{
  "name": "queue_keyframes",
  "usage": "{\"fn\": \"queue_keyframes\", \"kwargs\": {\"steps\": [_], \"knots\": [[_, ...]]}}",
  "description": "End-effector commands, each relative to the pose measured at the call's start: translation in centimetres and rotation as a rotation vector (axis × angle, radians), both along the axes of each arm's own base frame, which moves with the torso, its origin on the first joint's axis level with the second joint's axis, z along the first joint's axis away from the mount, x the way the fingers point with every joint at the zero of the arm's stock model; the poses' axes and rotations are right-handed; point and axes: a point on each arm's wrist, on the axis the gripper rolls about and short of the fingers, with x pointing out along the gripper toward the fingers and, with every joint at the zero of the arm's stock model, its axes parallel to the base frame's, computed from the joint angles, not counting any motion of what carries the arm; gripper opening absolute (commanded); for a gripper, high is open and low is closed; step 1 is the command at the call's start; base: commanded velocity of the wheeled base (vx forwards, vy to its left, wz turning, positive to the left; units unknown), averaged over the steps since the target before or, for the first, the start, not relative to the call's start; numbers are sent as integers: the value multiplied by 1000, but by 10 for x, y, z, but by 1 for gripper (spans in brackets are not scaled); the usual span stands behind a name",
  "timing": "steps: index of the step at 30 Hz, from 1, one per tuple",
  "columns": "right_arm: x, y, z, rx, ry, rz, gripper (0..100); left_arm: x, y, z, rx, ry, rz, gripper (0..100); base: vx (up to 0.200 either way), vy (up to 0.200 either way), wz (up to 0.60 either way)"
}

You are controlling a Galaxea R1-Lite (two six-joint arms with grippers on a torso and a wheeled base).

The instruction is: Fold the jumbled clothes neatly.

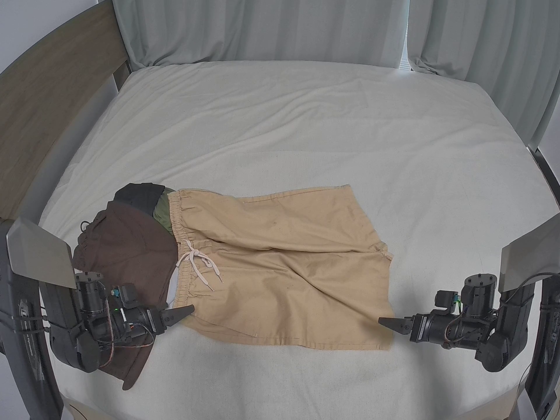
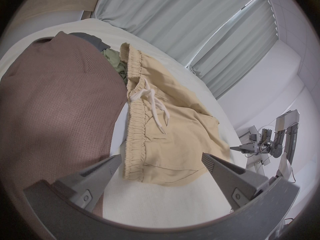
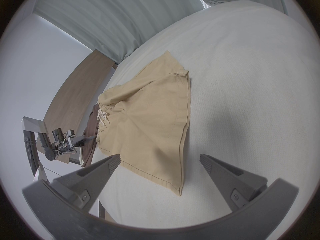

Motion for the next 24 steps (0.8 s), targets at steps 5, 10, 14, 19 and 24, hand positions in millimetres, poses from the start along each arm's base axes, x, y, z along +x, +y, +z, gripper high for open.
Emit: {"fn": "queue_keyframes", "kwargs": {"steps": [5,10,14,19,24], "knots": [[3,0,-1,1,-3,-2,100,7,0,-22,5,48,7,100,0,0,0],[3,0,-1,2,-5,-1,100,9,0,-27,11,59,17,100,0,0,0],[3,1,-1,2,-5,2,100,11,-1,-30,10,60,14,100,0,0,0],[3,1,-2,2,-5,2,100,13,-3,-34,6,66,12,100,0,0,0],[4,1,-2,2,-3,2,100,17,-3,-34,-6,63,16,100,0,0,0]]}}
